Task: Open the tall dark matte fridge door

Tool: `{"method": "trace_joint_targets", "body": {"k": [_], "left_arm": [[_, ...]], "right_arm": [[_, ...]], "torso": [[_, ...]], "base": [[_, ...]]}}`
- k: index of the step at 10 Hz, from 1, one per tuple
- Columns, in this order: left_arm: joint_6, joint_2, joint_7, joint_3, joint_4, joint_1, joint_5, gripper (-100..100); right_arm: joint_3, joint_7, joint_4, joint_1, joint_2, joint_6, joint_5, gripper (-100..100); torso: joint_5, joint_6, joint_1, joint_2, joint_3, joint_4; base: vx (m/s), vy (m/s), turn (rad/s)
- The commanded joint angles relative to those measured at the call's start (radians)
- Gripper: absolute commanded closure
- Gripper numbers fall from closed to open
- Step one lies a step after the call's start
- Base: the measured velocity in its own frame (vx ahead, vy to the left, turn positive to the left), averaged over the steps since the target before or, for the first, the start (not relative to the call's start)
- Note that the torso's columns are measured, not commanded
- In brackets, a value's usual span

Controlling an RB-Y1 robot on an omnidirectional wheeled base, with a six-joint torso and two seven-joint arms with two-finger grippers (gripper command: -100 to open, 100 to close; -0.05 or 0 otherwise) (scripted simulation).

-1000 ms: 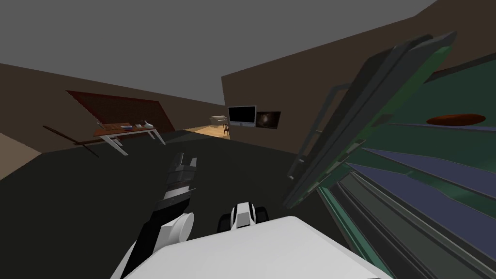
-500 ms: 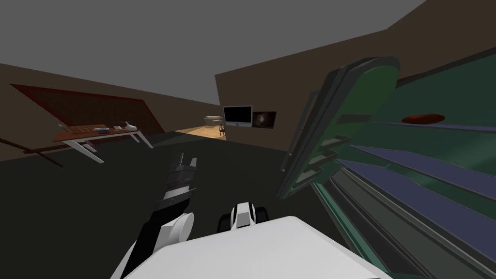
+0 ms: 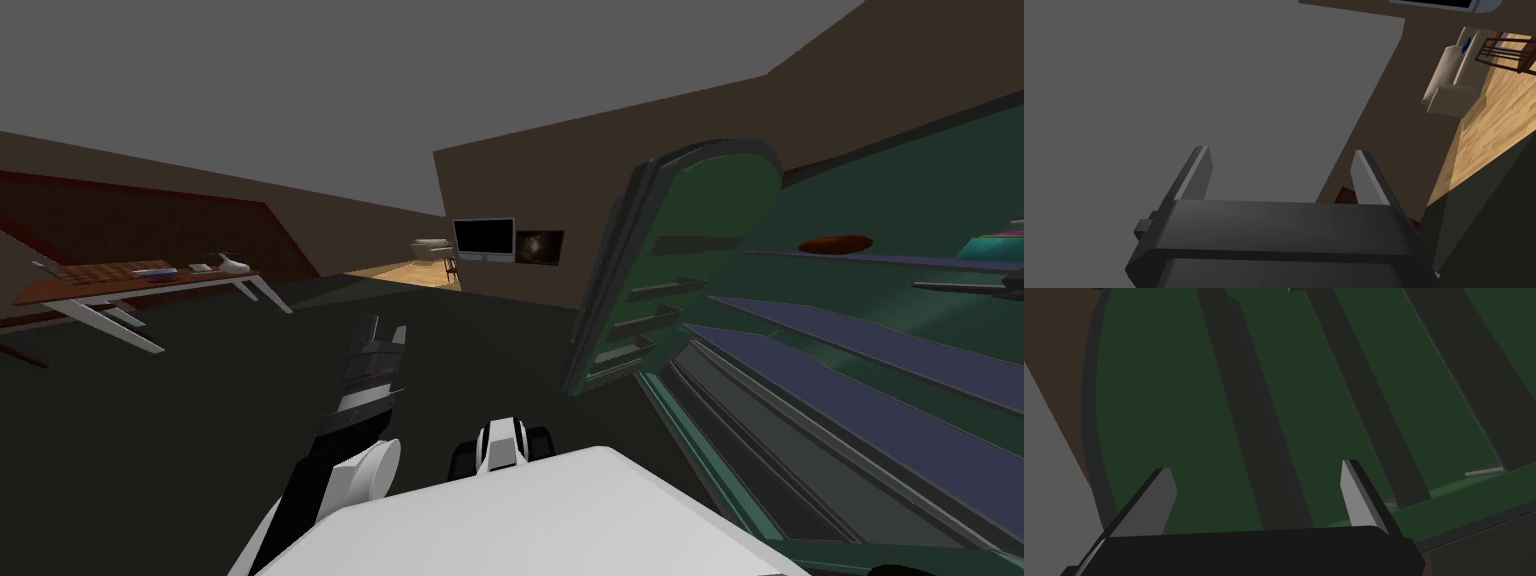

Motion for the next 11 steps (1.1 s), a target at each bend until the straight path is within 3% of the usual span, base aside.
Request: {"method": "trace_joint_targets", "body": {"k": [1, 3, 6, 7, 8, 11], "left_arm": [[0.000, 0.000, 0.000, 0.000, 0.000, 0.000, 0.000, 0], [0.000, 0.000, 0.000, 0.000, 0.000, 0.000, 0.000, 0], [0.000, 0.000, 0.000, 0.000, 0.000, 0.000, 0.000, 0], [0.000, 0.000, 0.000, 0.000, 0.000, 0.000, 0.000, 0], [0.000, 0.000, 0.000, 0.000, 0.000, 0.000, 0.000, 0], [0.000, 0.000, 0.000, 0.000, 0.000, 0.000, 0.000, 0]], "right_arm": [[0.039, 0.003, 0.028, -0.077, -0.056, -0.026, 0.035, -100], [0.039, 0.003, 0.028, -0.104, -0.056, -0.026, 0.035, -100], [0.100, 0.004, 0.062, -0.198, -0.131, -0.054, 0.083, -100], [0.100, 0.004, 0.062, -0.227, -0.131, -0.054, 0.083, -100], [0.131, 0.004, 0.080, -0.264, -0.168, -0.067, 0.107, -100], [0.162, 0.005, 0.098, -0.355, -0.205, -0.081, 0.131, -100]], "torso": [[0.000, 0.000, 0.000, 0.000, 0.000, 0.000], [0.000, 0.000, -0.001, 0.000, 0.000, 0.000], [0.000, 0.000, 0.000, 0.001, 0.000, 0.000], [0.000, 0.000, 0.001, -0.001, 0.000, 0.000], [0.000, 0.000, 0.001, 0.000, 0.000, 0.000], [0.000, 0.000, 0.000, 0.000, 0.000, 0.000]], "base": [[0.050, 0.025, -0.139], [0.036, 0.009, -0.042], [0.040, 0.019, -0.132], [0.042, 0.029, -0.074], [0.054, 0.025, -0.116], [0.047, 0.025, -0.108]]}}
